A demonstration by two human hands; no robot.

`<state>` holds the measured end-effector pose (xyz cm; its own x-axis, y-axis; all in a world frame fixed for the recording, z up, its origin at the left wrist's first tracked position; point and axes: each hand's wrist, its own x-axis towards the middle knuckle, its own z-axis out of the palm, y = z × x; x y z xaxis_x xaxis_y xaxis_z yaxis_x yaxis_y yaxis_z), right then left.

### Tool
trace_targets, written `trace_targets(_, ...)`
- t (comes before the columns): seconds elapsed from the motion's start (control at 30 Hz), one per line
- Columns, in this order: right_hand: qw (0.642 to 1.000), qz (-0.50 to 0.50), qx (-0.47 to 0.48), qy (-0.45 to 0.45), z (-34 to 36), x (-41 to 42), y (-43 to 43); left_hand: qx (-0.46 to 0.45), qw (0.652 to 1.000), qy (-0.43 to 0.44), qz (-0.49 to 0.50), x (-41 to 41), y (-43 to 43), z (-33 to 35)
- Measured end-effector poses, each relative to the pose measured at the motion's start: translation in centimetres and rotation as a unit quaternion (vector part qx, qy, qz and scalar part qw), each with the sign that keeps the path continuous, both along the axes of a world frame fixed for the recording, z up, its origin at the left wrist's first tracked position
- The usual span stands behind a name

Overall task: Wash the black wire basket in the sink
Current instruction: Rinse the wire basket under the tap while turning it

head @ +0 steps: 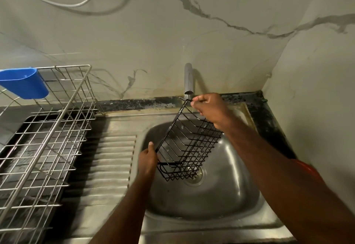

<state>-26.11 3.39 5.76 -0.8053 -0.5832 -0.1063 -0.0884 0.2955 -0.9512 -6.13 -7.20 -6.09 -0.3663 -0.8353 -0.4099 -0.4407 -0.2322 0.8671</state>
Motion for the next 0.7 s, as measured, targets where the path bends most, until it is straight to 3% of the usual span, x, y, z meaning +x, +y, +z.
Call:
trace_targets(0.1, 1.0, 0.02, 0.0, 0.01, -0.3, 0.3, -0.2, -0.139, 0.989, -0.004, -0.051, -2.1, 0.5, 2.5)
trace_targets(0.2, 0.998, 0.045, -0.002, 0.036, -0.7, 0.9, -0.6, -0.185, 0.972, 0.094, -0.109, -5.6, 1.0, 6.5)
trace_targets(0.37, 0.994, 0.071, -0.007, 0.081, -0.3, 1.8, -0.8, -0.086, 0.97, 0.153, -0.171, -9.4, 0.5, 10.6)
trace_targets(0.5, 0.985, 0.09, 0.005, 0.147, 0.1, 1.5, 0.2, -0.013, 0.974, 0.188, -0.13, -9.4, 0.2, 10.2)
trace_targets(0.7, 0.955, 0.065, 0.096, 0.272, -1.9, 1.4, 1.5, 0.025, 0.976, 0.208, -0.062, -9.1, 1.2, 10.0)
